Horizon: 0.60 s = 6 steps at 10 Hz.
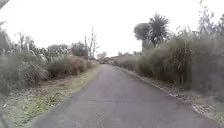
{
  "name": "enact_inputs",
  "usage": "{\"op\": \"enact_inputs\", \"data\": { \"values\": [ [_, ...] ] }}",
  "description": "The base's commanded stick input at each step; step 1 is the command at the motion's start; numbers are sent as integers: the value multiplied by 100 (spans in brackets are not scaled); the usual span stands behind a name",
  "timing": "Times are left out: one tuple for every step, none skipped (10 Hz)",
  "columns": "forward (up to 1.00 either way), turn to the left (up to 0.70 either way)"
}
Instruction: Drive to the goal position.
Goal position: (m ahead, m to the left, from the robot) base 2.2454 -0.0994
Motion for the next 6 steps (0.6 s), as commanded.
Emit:
{"op": "enact_inputs", "data": {
  "values": [
    [100,-38],
    [100,-24],
    [100,-9],
    [100,0],
    [100,0],
    [100,0]
  ]
}}
